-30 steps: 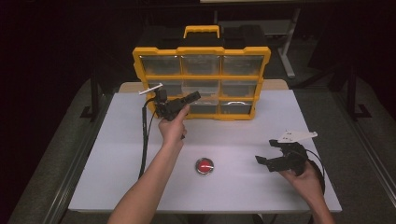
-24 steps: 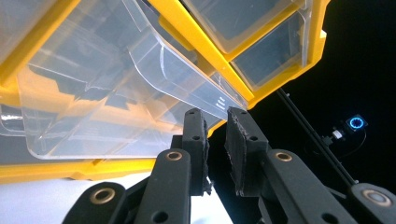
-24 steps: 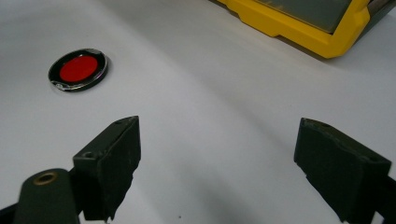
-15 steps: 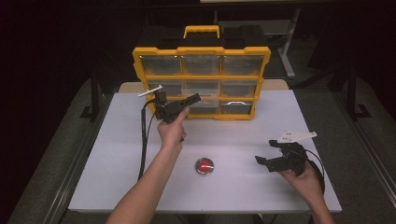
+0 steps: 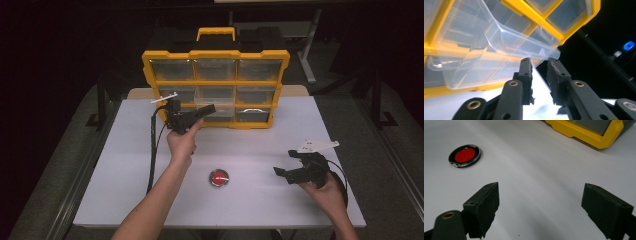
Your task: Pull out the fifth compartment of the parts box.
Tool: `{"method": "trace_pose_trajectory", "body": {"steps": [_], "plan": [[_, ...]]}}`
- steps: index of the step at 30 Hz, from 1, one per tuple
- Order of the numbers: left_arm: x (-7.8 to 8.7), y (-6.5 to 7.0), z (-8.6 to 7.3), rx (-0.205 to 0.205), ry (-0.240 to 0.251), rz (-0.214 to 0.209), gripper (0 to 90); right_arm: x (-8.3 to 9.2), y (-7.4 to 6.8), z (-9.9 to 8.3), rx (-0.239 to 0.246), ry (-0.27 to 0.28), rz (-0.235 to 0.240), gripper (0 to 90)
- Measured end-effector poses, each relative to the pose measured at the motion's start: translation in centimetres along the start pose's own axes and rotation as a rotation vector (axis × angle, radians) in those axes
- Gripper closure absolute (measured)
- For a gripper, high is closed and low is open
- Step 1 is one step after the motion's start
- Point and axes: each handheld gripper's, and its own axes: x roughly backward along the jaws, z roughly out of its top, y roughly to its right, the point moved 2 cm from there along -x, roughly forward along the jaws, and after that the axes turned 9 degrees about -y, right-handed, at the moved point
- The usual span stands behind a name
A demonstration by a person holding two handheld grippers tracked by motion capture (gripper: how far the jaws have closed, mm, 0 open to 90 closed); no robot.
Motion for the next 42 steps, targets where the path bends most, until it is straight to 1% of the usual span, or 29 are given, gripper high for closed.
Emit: {"method": "trace_pose_trajectory", "body": {"steps": [1,3,4,7,8,9,10,11,16,18,22,26,28,29,33,39,42], "plan": [[0.0,0.1,-0.1,-0.018,-0.011,0.005,69.1,0.0,0.0,0.0,-0.004,0.001,0.000,13.8],[0.1,0.4,-0.1,-0.065,-0.038,0.009,64.7,-0.1,-0.1,0.0,0.000,0.001,0.000,13.8],[0.2,0.6,-0.2,-0.078,-0.051,0.014,62.9,-0.1,-0.1,0.0,0.002,0.001,-0.001,13.8],[0.4,1.0,-0.1,-0.180,-0.107,0.024,57.0,-0.1,-0.1,0.0,0.002,-0.001,0.000,13.8],[0.5,1.2,-0.1,-0.205,-0.122,0.023,55.2,0.0,-0.1,0.0,0.002,-0.004,-0.001,13.8],[0.6,1.4,0.0,-0.245,-0.144,0.020,53.3,0.0,0.0,-0.1,0.001,-0.005,-0.001,13.8],[0.7,1.6,0.1,-0.267,-0.158,0.023,51.8,0.0,0.0,-0.1,0.002,-0.006,-0.001,13.8],[0.9,1.8,0.2,-0.306,-0.181,0.027,50.4,0.0,0.0,-0.1,0.002,-0.005,-0.002,13.8],[1.4,3.0,0.6,-0.425,-0.243,0.032,47.0,0.1,0.1,-0.1,0.002,0.000,-0.005,13.8],[1.7,3.4,1.1,-0.483,-0.272,0.028,46.0,0.2,0.2,-0.2,0.003,-0.002,-0.006,13.8],[2.0,4.1,1.9,-0.543,-0.303,0.018,45.0,0.2,0.2,-0.2,-0.001,-0.002,-0.003,13.8],[2.1,5.0,2.8,-0.625,-0.348,0.032,44.8,0.2,0.2,-0.2,-0.001,-0.002,-0.003,13.8],[2.1,5.4,3.2,-0.653,-0.365,0.036,44.7,0.2,0.2,-0.2,-0.001,0.001,-0.003,13.8],[2.1,5.6,3.5,-0.677,-0.376,0.036,44.7,0.2,0.2,-0.2,-0.001,0.001,-0.003,13.8],[2.1,6.2,4.2,-0.724,-0.399,0.041,44.9,0.2,0.1,-0.2,0.003,-0.003,-0.005,13.8],[1.8,6.5,5.2,-0.787,-0.426,0.045,44.7,0.2,0.1,-0.2,0.007,0.000,-0.008,13.8],[1.6,6.6,5.8,-0.803,-0.441,0.048,44.7,0.3,0.2,-0.2,0.007,0.000,-0.010,13.8]]}}
